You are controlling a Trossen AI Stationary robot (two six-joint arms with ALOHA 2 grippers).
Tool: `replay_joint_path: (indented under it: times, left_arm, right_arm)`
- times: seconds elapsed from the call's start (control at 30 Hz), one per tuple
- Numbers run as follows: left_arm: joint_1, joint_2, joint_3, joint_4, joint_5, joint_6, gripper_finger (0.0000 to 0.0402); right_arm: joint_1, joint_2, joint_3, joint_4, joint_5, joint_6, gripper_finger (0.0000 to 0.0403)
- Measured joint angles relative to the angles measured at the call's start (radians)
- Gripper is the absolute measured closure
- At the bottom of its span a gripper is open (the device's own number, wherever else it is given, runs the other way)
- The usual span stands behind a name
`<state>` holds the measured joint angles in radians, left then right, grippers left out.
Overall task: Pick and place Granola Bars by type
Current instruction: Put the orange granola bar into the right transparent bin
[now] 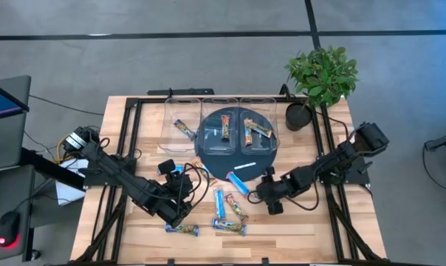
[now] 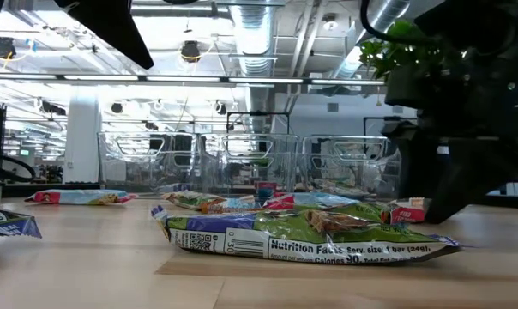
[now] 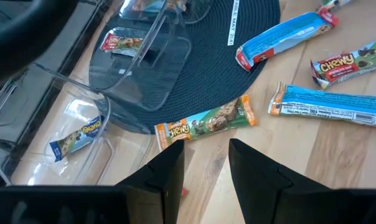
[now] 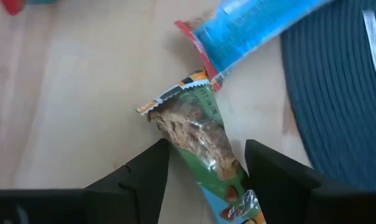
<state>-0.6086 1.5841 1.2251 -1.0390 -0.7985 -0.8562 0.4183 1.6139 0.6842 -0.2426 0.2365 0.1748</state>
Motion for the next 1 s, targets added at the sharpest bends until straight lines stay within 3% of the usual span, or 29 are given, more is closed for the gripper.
replay_joint_path:
  times: [0.43,0.63,1.0]
  left_arm:
    - [0.0,0.0,0.0,0.001,-0.002,0.015,0.0281]
    - [-0.002,0.0,0.0,0.001,-0.001,0.017,0.0281]
    - [-0.034,0.0,0.0,0.001,0.0,0.007,0.0281]
  right_arm:
    - [0.031,-0.039,-0.003,-0.116,-0.033,0.385,0.0198]
    - [0.042,-0.039,-0.003,-0.116,-0.037,0.353,0.0219]
    - [0.053,-0.039,-0.004,-0.106,-0.035,0.239,0.0315]
